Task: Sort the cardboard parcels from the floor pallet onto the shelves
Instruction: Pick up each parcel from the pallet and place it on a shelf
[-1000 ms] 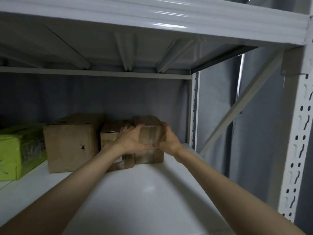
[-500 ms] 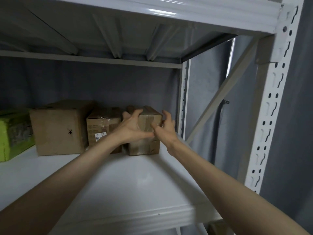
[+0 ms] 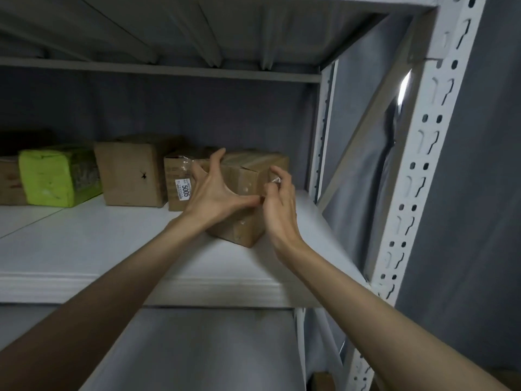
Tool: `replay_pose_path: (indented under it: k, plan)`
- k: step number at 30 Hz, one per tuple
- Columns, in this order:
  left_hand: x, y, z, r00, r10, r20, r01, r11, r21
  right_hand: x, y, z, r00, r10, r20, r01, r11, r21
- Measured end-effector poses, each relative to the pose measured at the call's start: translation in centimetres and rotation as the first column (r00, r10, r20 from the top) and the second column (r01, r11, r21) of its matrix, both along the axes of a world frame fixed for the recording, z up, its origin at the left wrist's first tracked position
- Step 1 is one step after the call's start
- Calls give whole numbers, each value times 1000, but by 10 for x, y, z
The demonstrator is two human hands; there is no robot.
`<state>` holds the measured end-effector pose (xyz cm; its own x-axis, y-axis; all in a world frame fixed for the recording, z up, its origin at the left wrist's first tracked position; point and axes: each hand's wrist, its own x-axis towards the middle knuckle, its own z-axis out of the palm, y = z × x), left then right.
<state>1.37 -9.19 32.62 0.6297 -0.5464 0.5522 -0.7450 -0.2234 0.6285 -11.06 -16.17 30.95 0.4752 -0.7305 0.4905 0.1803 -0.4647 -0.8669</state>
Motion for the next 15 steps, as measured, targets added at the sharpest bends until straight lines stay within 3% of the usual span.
replay_pose_path:
  k: [6,15]
  plan:
    - [-7,-1,-15,997,79,-14,-79,996,-42,-27,5,-1,984,160,-79,-160,987,4]
    - [-44,37,-22,999,30,-45,-35,991,-132,-97,-11,-45,967,132,-217,-100,983,156]
